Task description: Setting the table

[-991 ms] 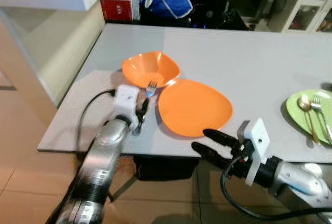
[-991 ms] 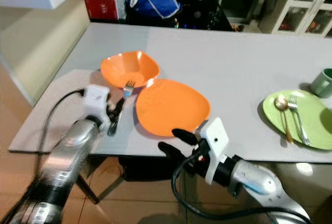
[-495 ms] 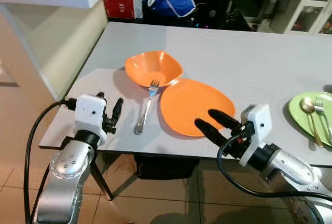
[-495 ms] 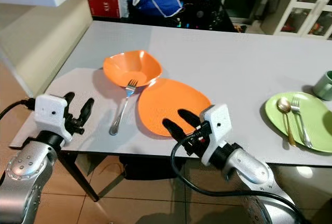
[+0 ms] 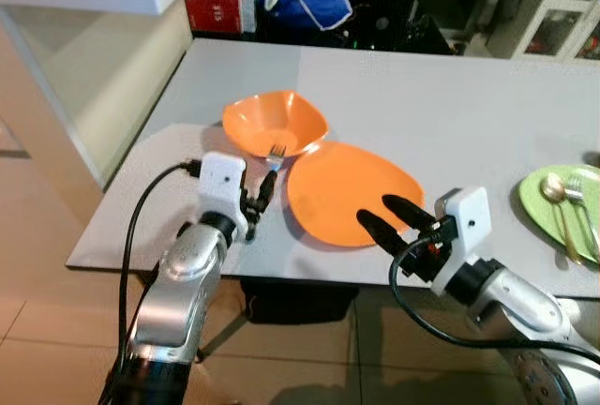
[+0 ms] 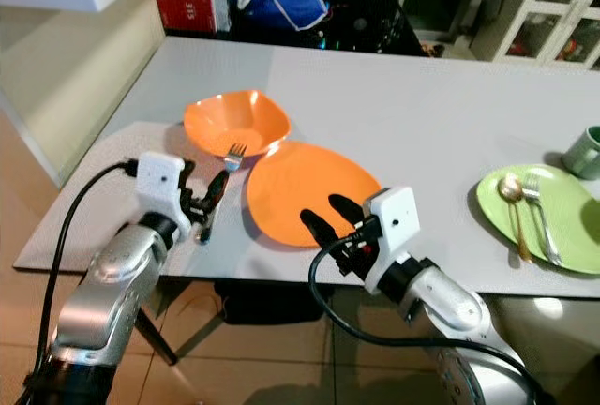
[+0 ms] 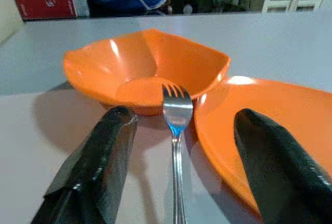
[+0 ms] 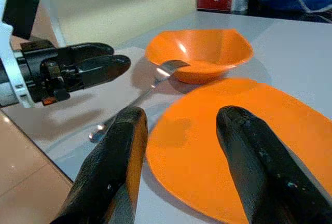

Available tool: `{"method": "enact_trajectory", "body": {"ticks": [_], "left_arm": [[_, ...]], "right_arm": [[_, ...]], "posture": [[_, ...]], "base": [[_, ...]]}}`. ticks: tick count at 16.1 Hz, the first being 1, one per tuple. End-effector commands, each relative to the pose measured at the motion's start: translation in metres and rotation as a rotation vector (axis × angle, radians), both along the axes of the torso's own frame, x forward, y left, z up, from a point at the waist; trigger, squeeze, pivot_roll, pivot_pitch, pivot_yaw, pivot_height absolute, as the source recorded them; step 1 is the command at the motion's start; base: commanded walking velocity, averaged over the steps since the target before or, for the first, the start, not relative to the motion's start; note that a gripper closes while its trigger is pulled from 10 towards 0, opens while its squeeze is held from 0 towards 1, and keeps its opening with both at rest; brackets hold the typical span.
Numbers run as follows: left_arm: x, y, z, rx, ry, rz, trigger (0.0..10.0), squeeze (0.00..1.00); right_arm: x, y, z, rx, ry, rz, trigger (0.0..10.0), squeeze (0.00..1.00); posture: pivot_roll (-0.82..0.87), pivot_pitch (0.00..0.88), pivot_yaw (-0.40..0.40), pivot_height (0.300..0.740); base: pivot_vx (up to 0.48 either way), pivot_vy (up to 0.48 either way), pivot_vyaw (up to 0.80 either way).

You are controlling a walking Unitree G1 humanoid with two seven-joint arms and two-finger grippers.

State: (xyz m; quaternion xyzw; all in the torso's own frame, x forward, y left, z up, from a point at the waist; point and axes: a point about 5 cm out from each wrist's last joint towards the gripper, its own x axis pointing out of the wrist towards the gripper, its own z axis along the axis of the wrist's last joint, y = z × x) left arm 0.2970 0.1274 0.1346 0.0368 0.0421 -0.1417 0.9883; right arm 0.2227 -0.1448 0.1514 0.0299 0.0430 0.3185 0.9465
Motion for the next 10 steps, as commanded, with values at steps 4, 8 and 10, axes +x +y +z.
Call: {"method": "enact_trajectory", "body": {"ticks": [4, 8, 10], "left_arm": [[0.023, 0.003, -0.017, 0.087, 0.101, 0.019, 10.0, 1.00], [0.036, 0.002, -0.027, 0.105, 0.165, 0.060, 10.0, 1.00], [0.041, 0.004, -0.033, 0.109, 0.186, 0.075, 10.0, 0.00]], "right_arm": [[-0.008, -0.003, 0.002, -0.017, 0.009, -0.023, 10.0, 0.00], [-0.012, -0.004, 0.001, -0.021, 0.028, -0.023, 10.0, 0.00], [-0.012, -0.003, 0.001, -0.021, 0.031, -0.021, 10.0, 0.00]], "posture": [[-0.09, 0.000, 0.004, 0.740], [-0.10, 0.000, -0.001, 0.740], [-0.10, 0.000, -0.002, 0.740]], "base": [[0.000, 0.000, 0.00], [0.000, 0.000, 0.00], [0.000, 0.000, 0.00]]}}
